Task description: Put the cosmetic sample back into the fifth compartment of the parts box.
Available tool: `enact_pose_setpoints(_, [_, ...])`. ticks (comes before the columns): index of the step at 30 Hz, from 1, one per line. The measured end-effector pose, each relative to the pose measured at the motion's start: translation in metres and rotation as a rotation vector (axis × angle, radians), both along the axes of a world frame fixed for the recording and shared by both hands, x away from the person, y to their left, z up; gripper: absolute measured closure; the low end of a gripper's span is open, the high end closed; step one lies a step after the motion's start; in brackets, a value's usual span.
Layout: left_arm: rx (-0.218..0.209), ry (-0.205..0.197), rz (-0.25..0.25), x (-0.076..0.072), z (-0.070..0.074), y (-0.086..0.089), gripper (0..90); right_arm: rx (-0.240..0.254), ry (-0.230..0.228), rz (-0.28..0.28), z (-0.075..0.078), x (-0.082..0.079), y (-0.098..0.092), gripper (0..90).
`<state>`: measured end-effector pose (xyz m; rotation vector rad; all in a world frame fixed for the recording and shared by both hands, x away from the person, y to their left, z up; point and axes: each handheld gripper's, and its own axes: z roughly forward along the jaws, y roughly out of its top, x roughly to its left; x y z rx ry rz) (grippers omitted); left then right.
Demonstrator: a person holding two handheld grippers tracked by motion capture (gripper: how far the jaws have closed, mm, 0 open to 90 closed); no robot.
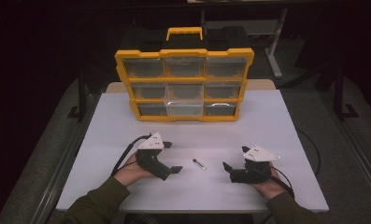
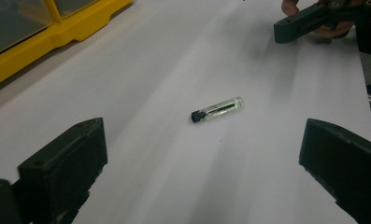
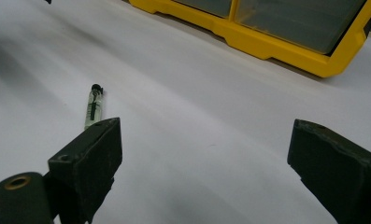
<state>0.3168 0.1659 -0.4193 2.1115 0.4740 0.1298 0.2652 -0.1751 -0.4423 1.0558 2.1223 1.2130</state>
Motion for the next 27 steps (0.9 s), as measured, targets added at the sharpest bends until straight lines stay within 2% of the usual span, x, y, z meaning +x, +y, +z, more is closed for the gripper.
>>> enact_pose_setpoints(2, [-0.014,-0.002,-0.006,0.003,0.001,-0.005,1.5,0.000,-0.001,0.002,0.000,0.000,0.000,9.3])
enact_pose_setpoints(10, [-0.017,0.010,-0.017,0.009,-0.001,-0.015,2.5,-0.006,0.004,0.001,-0.001,0.001,0.000,9.4])
enact_pose_setpoints(18, [-0.011,0.006,-0.051,0.014,-0.002,-0.026,5.4,-0.007,0.009,0.000,-0.001,0.001,0.001,9.4])
enact_pose_setpoints(22, [-0.012,0.025,-0.067,0.018,-0.006,-0.031,9.9,-0.005,0.010,-0.001,-0.001,0.001,0.001,9.4])
enact_pose_setpoints(27, [-0.008,0.031,-0.080,0.022,-0.008,-0.036,14.0,-0.007,0.010,0.000,-0.001,0.001,0.001,9.5])
